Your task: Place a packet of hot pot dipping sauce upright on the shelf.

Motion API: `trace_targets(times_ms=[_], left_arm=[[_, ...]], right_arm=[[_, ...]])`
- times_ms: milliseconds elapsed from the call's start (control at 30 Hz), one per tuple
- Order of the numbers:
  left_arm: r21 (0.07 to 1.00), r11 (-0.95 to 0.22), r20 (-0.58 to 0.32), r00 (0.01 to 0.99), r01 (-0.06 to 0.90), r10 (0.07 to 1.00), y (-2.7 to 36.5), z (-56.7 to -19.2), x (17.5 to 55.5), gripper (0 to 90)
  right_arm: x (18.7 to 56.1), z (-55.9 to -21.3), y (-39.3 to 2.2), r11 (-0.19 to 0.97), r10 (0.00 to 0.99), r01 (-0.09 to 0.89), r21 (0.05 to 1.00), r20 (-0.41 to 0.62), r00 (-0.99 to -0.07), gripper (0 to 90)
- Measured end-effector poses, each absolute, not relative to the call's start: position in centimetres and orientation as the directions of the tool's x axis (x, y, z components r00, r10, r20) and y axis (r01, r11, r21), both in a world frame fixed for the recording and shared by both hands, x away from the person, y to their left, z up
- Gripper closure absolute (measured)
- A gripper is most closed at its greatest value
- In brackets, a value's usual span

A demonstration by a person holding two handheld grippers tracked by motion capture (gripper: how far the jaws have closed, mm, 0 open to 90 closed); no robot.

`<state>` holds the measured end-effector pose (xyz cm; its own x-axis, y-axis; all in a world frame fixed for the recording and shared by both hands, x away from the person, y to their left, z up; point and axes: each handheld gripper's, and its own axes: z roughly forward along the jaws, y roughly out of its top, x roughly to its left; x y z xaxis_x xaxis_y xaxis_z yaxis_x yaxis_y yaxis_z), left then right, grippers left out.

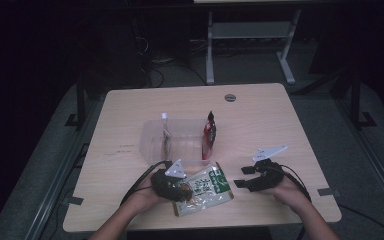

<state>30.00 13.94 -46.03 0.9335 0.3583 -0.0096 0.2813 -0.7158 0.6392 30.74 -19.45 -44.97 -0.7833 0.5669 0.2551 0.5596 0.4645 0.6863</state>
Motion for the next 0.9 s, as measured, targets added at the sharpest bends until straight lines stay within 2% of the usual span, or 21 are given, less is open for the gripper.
trace_targets(times_ms=[133,367,533,900], left_arm=[[0.642,-0.712,-0.012,0.932,0.285,0.362,14.1,-46.0,30.1,68.4],[0.65,-0.697,-0.043,0.93,0.303,0.364,14.3,-45.8,30.2,84.7],[0.653,-0.683,-0.086,0.928,0.327,0.362,14.5,-45.6,30.5,89.1],[0.695,-0.635,-0.122,0.927,0.336,0.355,15.9,-44.2,30.2,90.0]], right_arm=[[30.7,-45.0,-19.4,0.468,0.564,0.557,0.686,0.254,-0.786,36.1],[30.9,-44.9,-19.6,0.461,0.565,0.559,0.689,0.258,-0.784,36.1],[30.9,-44.9,-19.7,0.457,0.563,0.556,0.694,0.258,-0.785,36.1],[30.9,-44.4,-20.2,0.421,0.534,0.554,0.718,0.298,-0.791,34.4]])
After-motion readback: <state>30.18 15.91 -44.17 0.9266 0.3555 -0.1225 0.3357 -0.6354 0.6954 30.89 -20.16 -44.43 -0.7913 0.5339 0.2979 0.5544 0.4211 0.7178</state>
